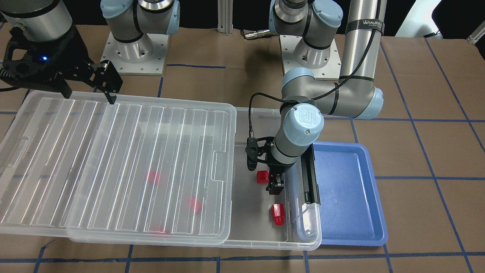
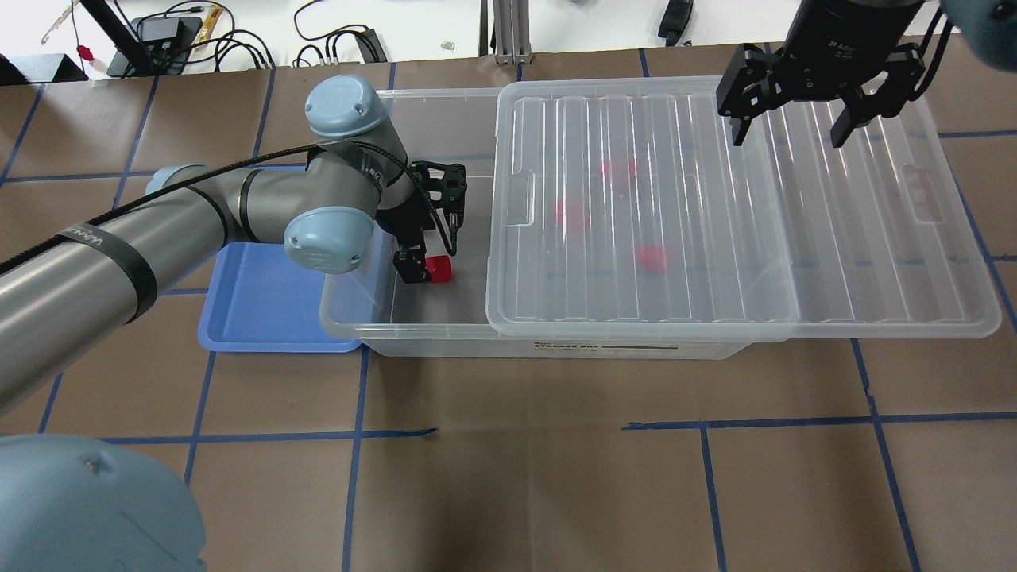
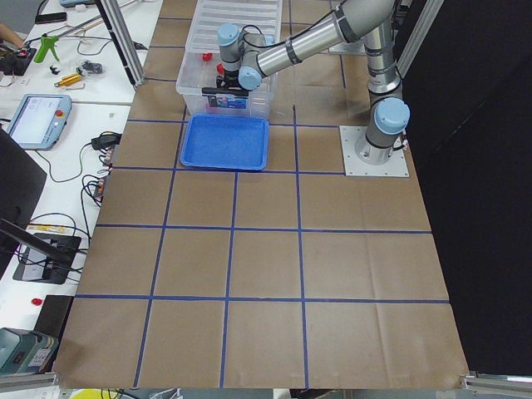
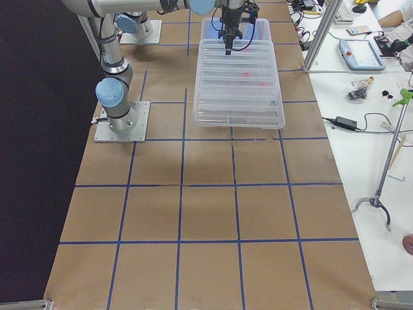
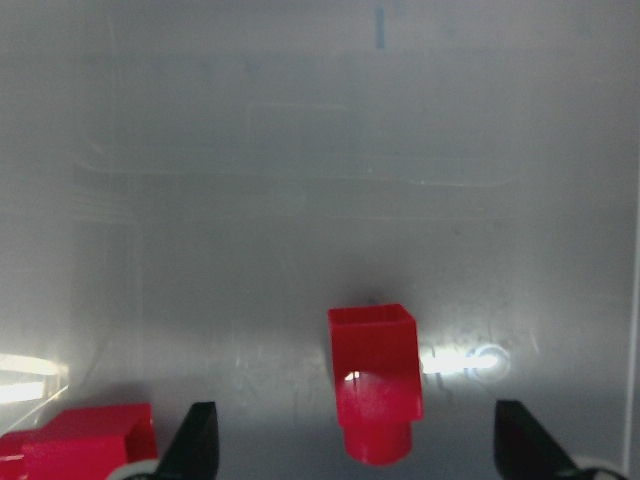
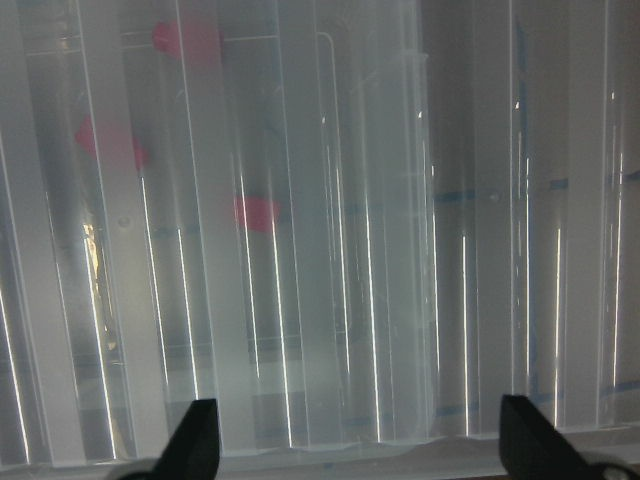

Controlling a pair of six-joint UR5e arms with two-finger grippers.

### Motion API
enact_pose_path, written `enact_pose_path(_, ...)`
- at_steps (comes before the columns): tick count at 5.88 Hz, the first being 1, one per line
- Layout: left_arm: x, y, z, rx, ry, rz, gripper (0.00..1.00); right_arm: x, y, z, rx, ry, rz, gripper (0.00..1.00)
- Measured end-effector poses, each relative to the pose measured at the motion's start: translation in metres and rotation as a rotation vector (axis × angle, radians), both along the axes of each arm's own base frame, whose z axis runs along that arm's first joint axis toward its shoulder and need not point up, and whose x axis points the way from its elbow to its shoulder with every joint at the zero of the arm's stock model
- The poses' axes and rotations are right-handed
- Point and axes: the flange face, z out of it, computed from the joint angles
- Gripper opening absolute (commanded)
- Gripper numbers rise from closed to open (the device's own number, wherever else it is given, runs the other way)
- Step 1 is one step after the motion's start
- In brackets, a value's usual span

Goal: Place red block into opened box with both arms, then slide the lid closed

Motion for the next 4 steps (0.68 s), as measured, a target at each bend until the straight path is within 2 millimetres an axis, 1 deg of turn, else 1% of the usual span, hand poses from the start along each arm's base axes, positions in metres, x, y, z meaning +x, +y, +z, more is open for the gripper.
enact_pose_path(1, 0.002, 0.001, 0.042, 0.007, 0.002, 0.012, 0.97, -0.004, -0.001, 0.001, -0.003, 0.003, -0.001, 1.00)
enact_pose_path(2, 0.002, 0.004, 0.087, 0.033, -0.001, 0.046, 0.98, -0.022, -0.005, 0.002, -0.006, 0.007, -0.004, 1.00)
enact_pose_path(3, 0.004, 0.009, 0.131, 0.055, -0.007, 0.163, 0.98, -0.067, -0.011, 0.003, -0.002, 0.008, 0.000, 1.00)
enact_pose_path(4, 0.009, 0.014, 0.169, 0.053, -0.010, 0.364, 0.98, -0.130, -0.014, 0.000, 0.008, 0.006, 0.020, 1.00)
